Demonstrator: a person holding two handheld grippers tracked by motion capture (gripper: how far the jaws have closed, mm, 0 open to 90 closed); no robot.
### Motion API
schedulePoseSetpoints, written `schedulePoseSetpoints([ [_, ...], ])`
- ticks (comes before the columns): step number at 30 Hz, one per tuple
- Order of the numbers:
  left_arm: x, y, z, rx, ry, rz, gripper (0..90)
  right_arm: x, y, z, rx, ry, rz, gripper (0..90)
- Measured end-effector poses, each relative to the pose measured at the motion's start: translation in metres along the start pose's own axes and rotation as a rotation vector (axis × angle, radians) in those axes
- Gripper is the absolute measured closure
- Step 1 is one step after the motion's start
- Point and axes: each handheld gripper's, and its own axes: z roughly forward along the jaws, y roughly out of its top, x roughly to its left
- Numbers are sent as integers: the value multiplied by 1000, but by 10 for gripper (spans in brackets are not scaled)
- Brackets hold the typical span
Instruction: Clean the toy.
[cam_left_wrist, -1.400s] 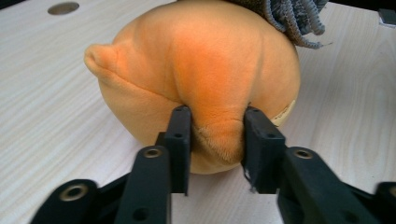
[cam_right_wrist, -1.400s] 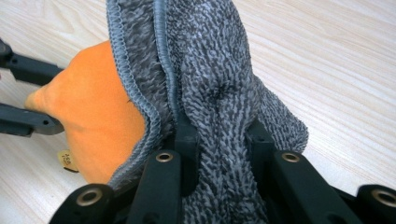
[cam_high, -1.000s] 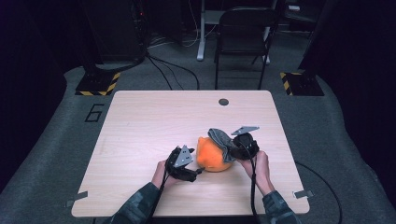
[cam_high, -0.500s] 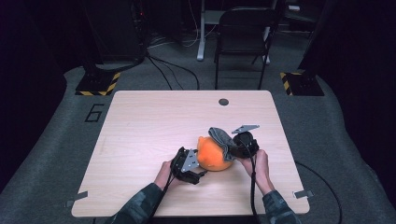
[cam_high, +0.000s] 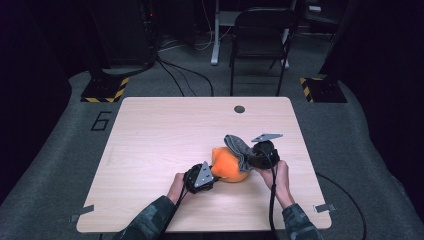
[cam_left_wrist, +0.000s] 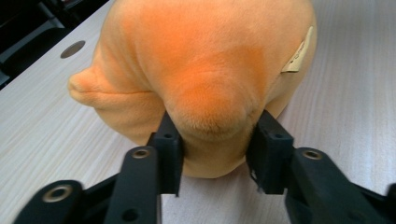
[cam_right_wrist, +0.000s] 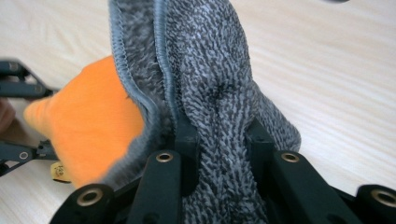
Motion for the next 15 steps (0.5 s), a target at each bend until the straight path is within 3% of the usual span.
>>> schedulePoseSetpoints([
  [1, 0, 0, 0, 3, 2, 3, 638, -5, -1, -5, -14, -22, -6, 727],
  [3, 0, -1, -1, -1, -1, 0, 654, -20, -4, -17, -26, -56, 30, 726],
  [5, 0, -1, -1, -2, 1, -3, 671, -37, -12, -29, -25, -147, 56, 726],
  [9, 0, -1, -1, -5, 3, -8, 703, -74, -37, -43, 0, -255, 146, 725],
  [11, 1, -1, -1, -7, 3, -10, 718, -87, -46, -43, 10, -256, 180, 723],
  [14, 1, -2, -1, -17, 2, -17, 737, -94, -52, -36, 23, -242, 218, 719],
  [15, 1, -2, -2, -18, 5, -20, 747, -94, -52, -33, 29, -239, 198, 717],
])
